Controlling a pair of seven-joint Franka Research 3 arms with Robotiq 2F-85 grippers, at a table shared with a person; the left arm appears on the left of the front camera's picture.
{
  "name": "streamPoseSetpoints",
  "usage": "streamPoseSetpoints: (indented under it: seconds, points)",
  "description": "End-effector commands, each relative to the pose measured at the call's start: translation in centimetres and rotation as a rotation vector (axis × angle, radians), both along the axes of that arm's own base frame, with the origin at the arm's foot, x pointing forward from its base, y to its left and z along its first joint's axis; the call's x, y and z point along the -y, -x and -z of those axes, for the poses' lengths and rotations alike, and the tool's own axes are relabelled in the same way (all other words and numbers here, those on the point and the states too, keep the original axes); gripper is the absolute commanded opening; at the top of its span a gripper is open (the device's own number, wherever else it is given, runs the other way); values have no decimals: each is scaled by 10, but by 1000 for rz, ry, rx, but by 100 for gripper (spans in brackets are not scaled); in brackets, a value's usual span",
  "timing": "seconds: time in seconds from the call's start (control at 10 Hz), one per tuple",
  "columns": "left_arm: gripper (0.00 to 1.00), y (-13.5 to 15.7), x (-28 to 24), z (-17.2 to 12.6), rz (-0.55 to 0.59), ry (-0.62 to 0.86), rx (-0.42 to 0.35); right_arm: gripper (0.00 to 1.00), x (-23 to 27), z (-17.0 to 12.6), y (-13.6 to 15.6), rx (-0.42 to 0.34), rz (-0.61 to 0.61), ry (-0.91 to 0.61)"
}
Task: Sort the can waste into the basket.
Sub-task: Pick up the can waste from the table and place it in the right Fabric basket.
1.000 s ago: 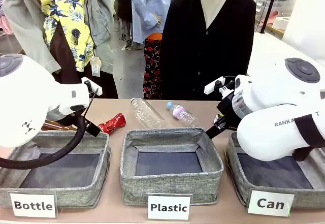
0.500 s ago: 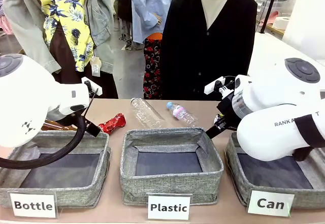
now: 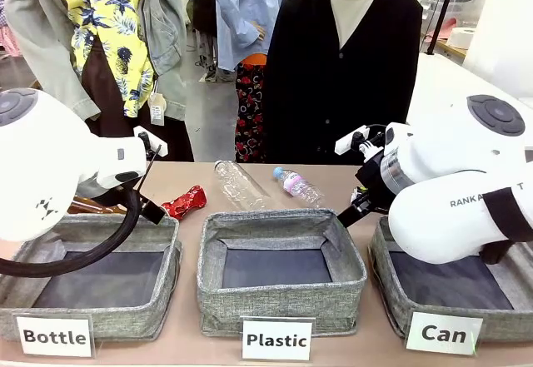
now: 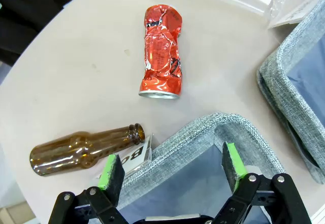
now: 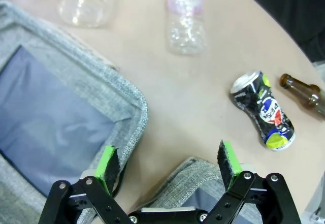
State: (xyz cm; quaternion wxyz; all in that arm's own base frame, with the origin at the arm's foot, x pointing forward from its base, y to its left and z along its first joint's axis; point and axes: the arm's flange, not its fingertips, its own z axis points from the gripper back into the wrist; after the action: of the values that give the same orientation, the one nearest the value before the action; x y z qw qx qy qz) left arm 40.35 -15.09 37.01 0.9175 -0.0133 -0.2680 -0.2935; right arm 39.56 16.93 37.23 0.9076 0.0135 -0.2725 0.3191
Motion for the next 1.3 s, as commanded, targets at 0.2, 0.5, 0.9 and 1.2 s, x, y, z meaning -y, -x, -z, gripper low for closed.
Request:
streamPoseSetpoints:
  seconds: [0.2, 0.5, 0.9, 1.2]
  points:
    - [100, 49, -30, -75, -100, 268, 20, 100, 30, -92, 39, -121, 26, -160]
    - [100, 116, -79, -114, 110, 577, -150, 100, 102, -154, 93, -264, -31, -503]
    - [100, 118, -248, -84, 41, 1063, -202, 100, 269, -118, 102, -329, 153, -1180]
    - [100, 152, -270, -44, -123, 1271, -130, 100, 321, -91, 115, -298, 281, -1322]
